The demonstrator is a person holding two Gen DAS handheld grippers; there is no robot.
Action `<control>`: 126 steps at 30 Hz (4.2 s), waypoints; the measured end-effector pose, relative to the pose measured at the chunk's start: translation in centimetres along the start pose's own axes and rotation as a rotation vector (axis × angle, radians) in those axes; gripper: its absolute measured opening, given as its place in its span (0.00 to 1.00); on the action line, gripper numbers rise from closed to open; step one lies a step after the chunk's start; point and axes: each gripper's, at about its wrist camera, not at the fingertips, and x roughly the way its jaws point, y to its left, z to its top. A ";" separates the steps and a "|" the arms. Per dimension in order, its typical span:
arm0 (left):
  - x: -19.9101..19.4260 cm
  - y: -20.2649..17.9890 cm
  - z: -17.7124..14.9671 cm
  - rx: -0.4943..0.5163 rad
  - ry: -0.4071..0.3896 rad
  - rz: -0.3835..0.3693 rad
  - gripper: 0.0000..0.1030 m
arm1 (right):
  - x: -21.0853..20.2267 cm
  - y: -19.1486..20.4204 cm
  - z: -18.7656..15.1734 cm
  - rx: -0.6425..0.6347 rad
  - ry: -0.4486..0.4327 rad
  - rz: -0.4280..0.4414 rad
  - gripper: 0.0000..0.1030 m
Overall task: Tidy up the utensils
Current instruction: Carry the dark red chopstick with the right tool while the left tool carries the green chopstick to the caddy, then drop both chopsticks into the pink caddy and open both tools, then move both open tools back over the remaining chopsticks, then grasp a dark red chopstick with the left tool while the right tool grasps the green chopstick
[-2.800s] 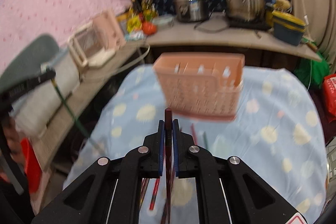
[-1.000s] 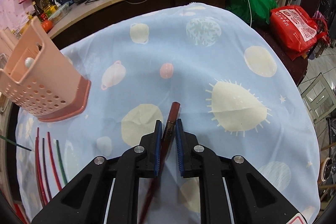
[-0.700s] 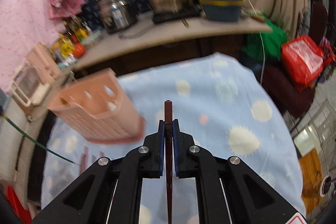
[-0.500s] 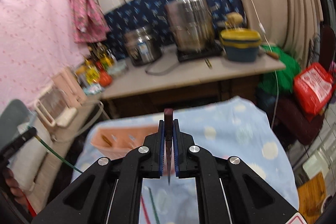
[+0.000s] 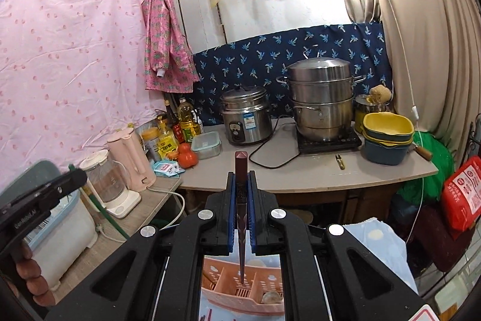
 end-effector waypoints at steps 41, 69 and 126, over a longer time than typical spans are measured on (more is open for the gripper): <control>-1.3 3.3 -22.3 -0.072 0.376 0.097 0.52 | -7.1 -3.1 -26.7 0.024 0.415 -0.135 0.33; -4.8 2.0 -36.6 -0.053 0.627 0.054 0.48 | -10.2 -3.3 -36.1 0.051 0.545 -0.152 0.33; -7.3 3.5 -31.1 -0.085 0.512 0.017 0.07 | -13.3 -1.6 -28.8 0.032 0.348 -0.061 0.07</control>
